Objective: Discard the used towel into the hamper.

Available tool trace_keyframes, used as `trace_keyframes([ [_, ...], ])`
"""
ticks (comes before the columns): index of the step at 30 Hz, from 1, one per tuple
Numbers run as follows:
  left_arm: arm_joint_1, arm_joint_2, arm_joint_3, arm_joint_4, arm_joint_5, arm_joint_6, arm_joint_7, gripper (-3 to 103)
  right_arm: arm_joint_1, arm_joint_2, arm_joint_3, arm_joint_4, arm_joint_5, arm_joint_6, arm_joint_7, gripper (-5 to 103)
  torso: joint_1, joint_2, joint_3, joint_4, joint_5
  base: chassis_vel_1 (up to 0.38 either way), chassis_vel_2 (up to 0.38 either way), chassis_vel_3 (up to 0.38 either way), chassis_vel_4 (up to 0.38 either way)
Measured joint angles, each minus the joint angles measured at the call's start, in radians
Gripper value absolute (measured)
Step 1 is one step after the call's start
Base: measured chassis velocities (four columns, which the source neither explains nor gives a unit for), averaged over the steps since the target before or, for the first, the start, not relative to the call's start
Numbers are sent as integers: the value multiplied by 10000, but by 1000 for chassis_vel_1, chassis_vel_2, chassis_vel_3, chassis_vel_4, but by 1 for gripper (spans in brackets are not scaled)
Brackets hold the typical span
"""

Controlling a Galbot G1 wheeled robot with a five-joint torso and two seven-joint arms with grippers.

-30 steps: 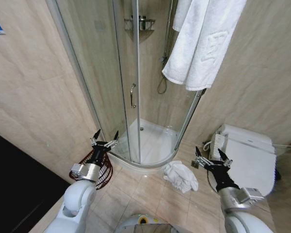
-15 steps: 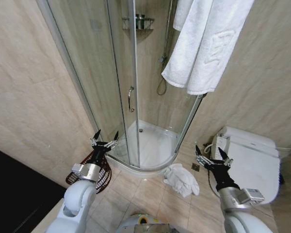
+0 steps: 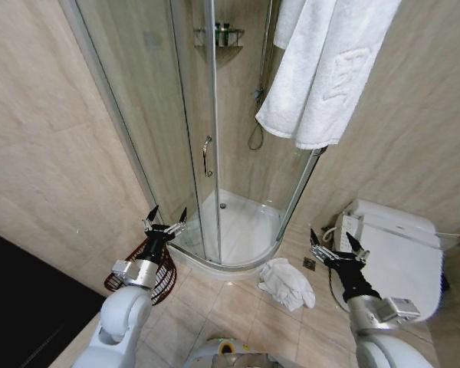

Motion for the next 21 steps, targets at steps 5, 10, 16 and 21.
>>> trace_keyframes([
  [5,41,-25,-9,-20,3,-14,18,100,-44,-11,1,0,-10,0,29,100,-2,1,-1,0,0,-38,35,32,-32],
  [10,18,-23,4,-20,5,-15,22,100,-62,-11,3,0,-23,-6,76,100,2,0,1,-2,0,-102,86,79,-104],
  [16,-31,-19,-1,-26,-9,-14,-37,100,-82,-14,-10,0,-24,34,71,100,9,-3,3,1,0,-75,82,75,-66],
  [21,-514,247,-256,-34,-314,208,-230,100,-262,108,-143,0,-129,184,-29,100,3,-2,1,-1,-1,-11,6,1,-4],
])
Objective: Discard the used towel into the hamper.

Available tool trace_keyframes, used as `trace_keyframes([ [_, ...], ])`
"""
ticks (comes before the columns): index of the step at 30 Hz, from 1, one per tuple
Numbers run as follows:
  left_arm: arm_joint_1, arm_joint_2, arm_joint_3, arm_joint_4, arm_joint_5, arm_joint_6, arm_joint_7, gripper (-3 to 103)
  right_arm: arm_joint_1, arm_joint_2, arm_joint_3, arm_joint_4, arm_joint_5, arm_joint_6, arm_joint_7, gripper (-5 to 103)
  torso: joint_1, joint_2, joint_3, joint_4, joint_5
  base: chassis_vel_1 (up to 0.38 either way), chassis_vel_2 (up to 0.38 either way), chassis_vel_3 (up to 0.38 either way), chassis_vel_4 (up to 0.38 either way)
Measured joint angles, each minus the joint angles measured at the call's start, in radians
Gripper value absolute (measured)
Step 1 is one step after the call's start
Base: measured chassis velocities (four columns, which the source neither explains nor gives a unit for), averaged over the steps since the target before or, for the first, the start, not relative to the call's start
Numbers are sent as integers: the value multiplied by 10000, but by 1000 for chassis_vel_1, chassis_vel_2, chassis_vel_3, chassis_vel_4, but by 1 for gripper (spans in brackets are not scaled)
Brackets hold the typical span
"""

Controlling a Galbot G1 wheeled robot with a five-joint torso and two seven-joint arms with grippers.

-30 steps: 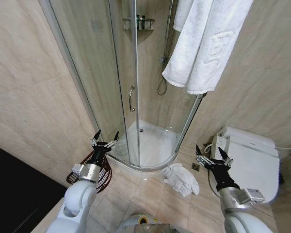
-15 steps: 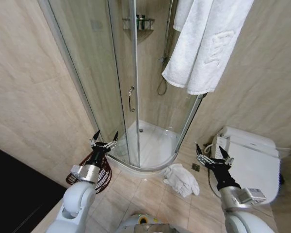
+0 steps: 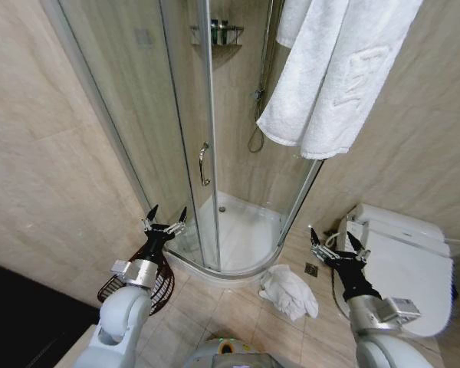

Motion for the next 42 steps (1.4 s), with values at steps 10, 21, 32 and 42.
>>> trace_keyframes([
  [10,312,139,-506,-965,-405,446,-189,100,-432,-94,193,0,320,370,153,100,-5,4,-2,4,0,0,0,0,0],
  [21,354,170,-763,-885,-398,384,-117,100,1411,-2450,966,1,1422,-1394,1074,100,-1,2,0,2,3,0,0,0,0],
  [32,455,146,-581,-918,-333,347,-72,100,2041,-5276,3752,4,5370,-2052,605,100,-1,2,0,3,7,0,0,0,0],
  [42,228,285,152,-667,-224,345,-69,100,2345,-7875,6815,-137,8727,-1847,-517,100,-1,2,0,3,-2,0,0,0,0],
])
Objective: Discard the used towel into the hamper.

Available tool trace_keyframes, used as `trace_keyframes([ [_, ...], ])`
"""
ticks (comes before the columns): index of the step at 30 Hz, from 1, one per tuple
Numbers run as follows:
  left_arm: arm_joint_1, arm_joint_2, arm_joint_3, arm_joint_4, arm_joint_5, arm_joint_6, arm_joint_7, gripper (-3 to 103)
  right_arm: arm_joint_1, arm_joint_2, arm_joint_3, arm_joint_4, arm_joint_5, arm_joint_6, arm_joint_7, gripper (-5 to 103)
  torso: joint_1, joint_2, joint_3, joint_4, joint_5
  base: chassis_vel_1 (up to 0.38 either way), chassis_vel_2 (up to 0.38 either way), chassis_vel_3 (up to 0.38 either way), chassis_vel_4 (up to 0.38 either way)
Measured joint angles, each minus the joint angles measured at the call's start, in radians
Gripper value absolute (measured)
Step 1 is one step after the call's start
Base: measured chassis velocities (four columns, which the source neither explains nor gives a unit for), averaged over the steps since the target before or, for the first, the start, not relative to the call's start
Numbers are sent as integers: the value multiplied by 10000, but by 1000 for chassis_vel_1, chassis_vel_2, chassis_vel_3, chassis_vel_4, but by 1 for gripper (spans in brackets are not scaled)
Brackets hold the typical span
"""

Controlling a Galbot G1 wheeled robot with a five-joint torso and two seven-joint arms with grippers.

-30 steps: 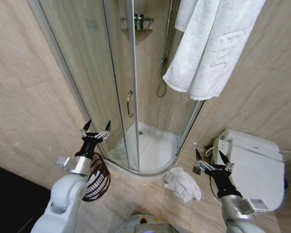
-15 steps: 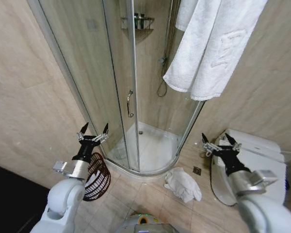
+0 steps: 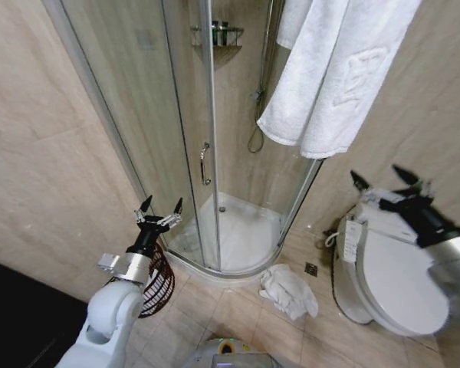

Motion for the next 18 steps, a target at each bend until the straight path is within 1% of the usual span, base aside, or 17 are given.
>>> trace_keyframes([
  [1,-27,19,23,18,-4,0,1,100,44,-285,143,-192,169,-12,7,100,0,0,0,-1,-2,0,0,0,0],
  [2,-45,29,31,30,-12,-2,1,100,185,-713,230,-453,360,-49,108,100,0,0,0,-2,4,0,0,0,0],
  [3,-46,29,30,34,-17,-6,1,100,319,-962,238,-620,449,-97,255,100,0,0,0,-2,6,0,0,0,0],
  [4,-46,29,30,34,-17,-6,1,100,319,-962,238,-620,449,-97,255,100,0,0,0,-2,6,0,0,0,0],
  [6,-54,9,23,59,-27,-14,1,100,762,-1652,222,-1146,711,-240,727,100,0,0,0,-1,4,0,0,0,0],
  [7,-57,-1,22,76,-27,-21,2,100,910,-1875,200,-1340,802,-283,812,100,1,0,0,-3,7,0,0,0,0],
  [8,-49,-36,22,103,-18,-55,2,100,1175,-2284,130,-1694,985,-339,894,100,0,0,0,-2,4,0,0,0,0],
  [9,-49,-36,22,103,-18,-55,2,100,1175,-2284,130,-1694,985,-339,894,100,0,0,0,-2,4,0,0,0,0],
  [11,-25,-108,22,116,16,-82,6,100,1619,-2877,-159,-2274,1516,-379,887,100,1,-1,0,-2,4,0,0,0,0],
  [12,-25,-108,22,116,16,-82,6,100,1619,-2877,-159,-2274,1516,-379,887,100,1,-1,0,-2,4,0,0,0,0],
  [14,-14,-151,21,120,46,-87,8,100,2087,-3296,-547,-2818,2104,-361,634,100,1,0,0,-2,3,0,0,0,0],
  [15,-19,-165,22,133,61,-87,9,100,2473,-3541,-861,-3241,2578,-349,299,100,0,-1,0,-2,4,0,0,0,0],
  [16,-19,-165,22,133,61,-87,9,100,2473,-3541,-861,-3241,2578,-349,299,100,0,-1,0,-2,4,0,0,0,0],
  [18,-43,-191,23,151,88,-87,9,100,3132,-3891,-1335,-3862,3311,-361,-486,100,1,-1,0,-1,4,0,0,0,0],
])
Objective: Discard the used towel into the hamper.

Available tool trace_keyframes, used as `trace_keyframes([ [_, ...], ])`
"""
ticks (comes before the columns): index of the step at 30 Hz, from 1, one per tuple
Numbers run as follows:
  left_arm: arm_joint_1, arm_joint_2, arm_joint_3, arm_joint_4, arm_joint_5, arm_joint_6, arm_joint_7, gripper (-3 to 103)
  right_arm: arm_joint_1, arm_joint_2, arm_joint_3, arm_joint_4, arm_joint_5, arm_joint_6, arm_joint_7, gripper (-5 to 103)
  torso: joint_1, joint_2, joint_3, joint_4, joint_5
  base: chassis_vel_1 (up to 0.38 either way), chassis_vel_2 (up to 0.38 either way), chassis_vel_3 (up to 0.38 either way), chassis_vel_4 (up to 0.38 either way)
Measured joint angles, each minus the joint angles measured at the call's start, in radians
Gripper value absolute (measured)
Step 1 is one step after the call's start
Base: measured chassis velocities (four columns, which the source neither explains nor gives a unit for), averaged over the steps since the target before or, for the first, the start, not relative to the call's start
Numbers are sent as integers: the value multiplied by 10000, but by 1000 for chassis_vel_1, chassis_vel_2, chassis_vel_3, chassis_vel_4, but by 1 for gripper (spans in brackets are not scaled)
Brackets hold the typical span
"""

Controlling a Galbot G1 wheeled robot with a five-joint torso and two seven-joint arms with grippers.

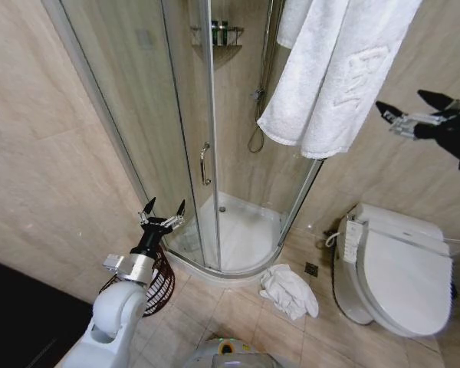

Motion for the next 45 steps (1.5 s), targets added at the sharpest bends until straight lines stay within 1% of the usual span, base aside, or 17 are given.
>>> trace_keyframes([
  [2,-7,-29,4,22,34,0,-1,100,607,-300,-372,-424,741,-146,-589,100,0,0,0,-1,3,0,0,0,0],
  [8,-9,-70,63,75,97,6,-4,100,1325,-951,-879,-1275,2071,-421,-1431,100,0,0,0,-1,-1,0,0,0,0],
  [14,-81,-59,118,144,92,28,-3,100,1564,-1679,-1291,-2002,2648,-453,-1738,100,-1,0,-1,-4,0,0,0,0,0],
  [25,-57,-148,-21,318,82,-160,28,100,699,-2957,-1370,-2514,3499,-344,-2359,100,-1,0,-1,-1,-4,0,0,0,0],
  [26,-56,-156,-22,330,82,-174,33,100,608,-3067,-1366,-2562,3532,-327,-2393,103,-1,0,-1,-2,-2,0,0,0,0],
  [29,-60,-180,0,365,82,-208,41,100,347,-3336,-1339,-2520,3596,-222,-2322,93,-1,0,-1,-2,-3,0,0,0,0],
  [31,-68,-179,15,378,81,-215,43,100,297,-3365,-1336,-2422,3599,-185,-2234,93,-1,0,-1,-2,-2,0,0,0,0],
  [34,-119,-187,55,395,82,-229,47,100,162,-3348,-1334,-2013,3578,-72,-1839,79,-1,0,-1,-1,-3,0,0,0,0],
  [35,-119,-187,55,395,82,-229,47,100,162,-3348,-1334,-2013,3578,-72,-1839,79,-1,0,-1,-1,-3,0,0,0,0],
  [37,-117,-185,56,395,78,-236,48,100,129,-3254,-1334,-1839,3529,-62,-1699,68,-1,0,-1,-2,-2,0,0,0,0],
  [38,-116,-185,56,395,78,-238,49,100,129,-3240,-1334,-1818,3520,-62,-1687,68,-1,0,-1,-2,-2,0,0,0,0],
  [39,-108,-184,53,395,78,-265,52,100,135,-3148,-1328,-1689,3472,-61,-1585,57,-1,1,-1,-2,-1,0,0,0,0],
  [40,-108,-184,53,395,78,-265,52,100,135,-3148,-1328,-1689,3472,-61,-1585,57,-1,1,-1,-2,-1,0,0,0,0],
  [41,-99,-184,52,395,78,-276,54,100,148,-3081,-1321,-1599,3449,-60,-1498,52,-1,0,-1,-2,-1,0,0,0,0],
  [42,-88,-184,52,395,78,-282,58,100,161,-3021,-1316,-1509,3420,-58,-1434,52,-1,0,-1,-2,-1,0,0,0,0],
  [44,-79,-183,55,395,78,-295,64,100,176,-2930,-1302,-1364,3339,-48,-1339,41,-1,0,-1,-2,-1,0,0,0,0],
  [45,-79,-183,55,395,78,-295,64,100,176,-2930,-1302,-1364,3339,-48,-1339,41,-1,0,-1,-2,-1,0,0,0,0],
])
